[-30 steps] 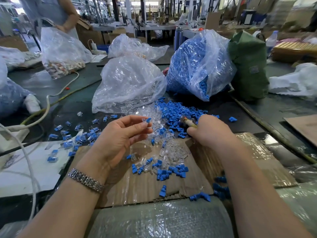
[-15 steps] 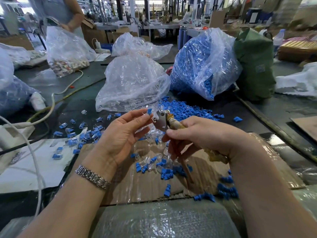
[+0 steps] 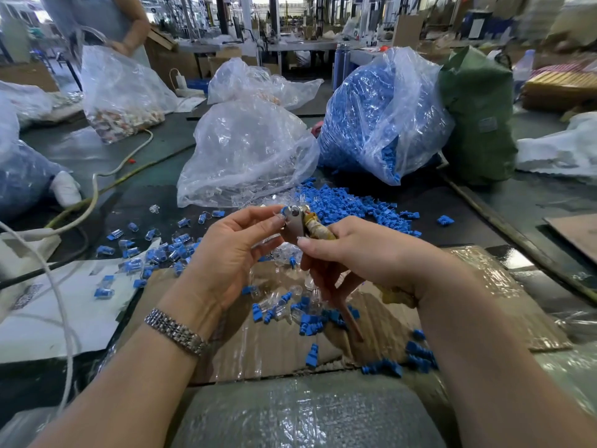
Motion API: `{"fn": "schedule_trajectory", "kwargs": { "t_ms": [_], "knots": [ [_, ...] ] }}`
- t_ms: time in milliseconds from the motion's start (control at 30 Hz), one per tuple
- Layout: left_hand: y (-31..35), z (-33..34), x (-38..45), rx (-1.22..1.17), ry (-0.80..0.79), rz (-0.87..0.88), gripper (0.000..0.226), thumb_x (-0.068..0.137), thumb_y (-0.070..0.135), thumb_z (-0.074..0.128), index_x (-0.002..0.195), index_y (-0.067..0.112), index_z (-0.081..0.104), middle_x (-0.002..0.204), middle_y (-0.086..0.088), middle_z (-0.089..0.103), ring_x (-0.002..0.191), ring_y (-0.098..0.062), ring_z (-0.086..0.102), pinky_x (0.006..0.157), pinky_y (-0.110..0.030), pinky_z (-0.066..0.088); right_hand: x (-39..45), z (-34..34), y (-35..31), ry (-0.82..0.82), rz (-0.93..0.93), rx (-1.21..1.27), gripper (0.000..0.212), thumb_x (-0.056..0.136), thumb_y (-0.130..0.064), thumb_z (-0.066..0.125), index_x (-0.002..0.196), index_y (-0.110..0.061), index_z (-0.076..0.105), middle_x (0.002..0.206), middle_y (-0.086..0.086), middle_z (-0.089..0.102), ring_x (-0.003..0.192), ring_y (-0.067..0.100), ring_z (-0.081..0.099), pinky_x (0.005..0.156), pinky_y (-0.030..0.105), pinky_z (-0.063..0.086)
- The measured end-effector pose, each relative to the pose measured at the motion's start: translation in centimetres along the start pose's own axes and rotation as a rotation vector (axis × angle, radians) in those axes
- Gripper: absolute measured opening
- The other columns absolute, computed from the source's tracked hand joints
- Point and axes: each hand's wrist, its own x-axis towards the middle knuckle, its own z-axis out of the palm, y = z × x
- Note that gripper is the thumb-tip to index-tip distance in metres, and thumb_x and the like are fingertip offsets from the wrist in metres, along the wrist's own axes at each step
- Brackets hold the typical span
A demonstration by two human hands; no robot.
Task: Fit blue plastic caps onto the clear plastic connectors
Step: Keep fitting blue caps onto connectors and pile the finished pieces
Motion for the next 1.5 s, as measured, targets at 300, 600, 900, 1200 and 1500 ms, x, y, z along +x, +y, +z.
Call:
{"fn": "schedule_trajectory", "kwargs": {
  "t_ms": [300, 600, 900, 1200, 1500],
  "knots": [
    [0.3, -0.4, -0.1, 0.052, 0.037, 0.066, 0.019, 0.074, 0.015, 0.074, 0.092, 0.016, 0.081, 0.105, -0.012, 0.077, 0.103, -0.023, 0.072, 0.092, -0.034, 0.058, -0.1, 0.0, -0.3, -0.011, 0.008, -0.009, 0.054, 0.101, -0.052, 0.051, 0.101, -0.002, 0.069, 0.076, 0.011, 0.073, 0.070, 0.028, 0.074, 0.069, 0.039, 0.063],
    [0.7, -3.4, 0.3, 0.736, 0.512, 0.183, 0.018, 0.088, 0.010, 0.070, 0.081, 0.026, 0.068, 0.081, 0.004, 0.069, 0.074, -0.007, 0.062, 0.062, -0.022, 0.043, 0.5, -4.6, 2.5, 0.543, 0.173, -0.338, 0.038, 0.095, -0.045, 0.060, 0.075, -0.013, 0.057, 0.072, 0.007, 0.060, 0.064, 0.024, 0.058, 0.065, 0.037, 0.049],
    [0.9, -3.7, -0.2, 1.253, 0.601, 0.186, 0.013, 0.084, 0.014, 0.069, 0.080, 0.026, 0.068, 0.100, -0.008, 0.062, 0.096, -0.030, 0.059, 0.089, -0.052, 0.051, 2.1, -3.9, 4.6, 0.620, 0.471, -0.618, 0.038, 0.088, -0.037, 0.068, 0.109, -0.009, 0.052, 0.123, 0.020, 0.053, 0.113, 0.040, 0.051, 0.097, 0.048, 0.049],
    [-0.5, -0.5, -0.7, 1.135, 0.069, 0.240, 0.009, 0.093, 0.013, 0.069, 0.095, 0.022, 0.071, 0.088, 0.012, 0.067, 0.079, 0.002, 0.061, 0.064, -0.003, 0.046, 2.6, -2.3, 3.1, 0.589, 0.140, -0.865, 0.016, 0.089, -0.045, 0.072, 0.092, -0.034, 0.060, 0.100, -0.006, 0.059, 0.115, 0.022, 0.050, 0.098, 0.050, 0.035],
    [-1.8, 0.3, -0.1, 1.285, -0.038, 0.366, 0.015, 0.095, 0.030, 0.066, 0.109, 0.032, 0.068, 0.099, 0.013, 0.057, 0.086, 0.001, 0.055, 0.076, -0.017, 0.049, 3.9, -1.5, 3.5, 0.520, 0.143, -0.981, 0.008, 0.097, -0.027, 0.064, 0.100, -0.022, 0.069, 0.101, 0.003, 0.065, 0.108, 0.027, 0.055, 0.086, 0.040, 0.043]
  ]
}}
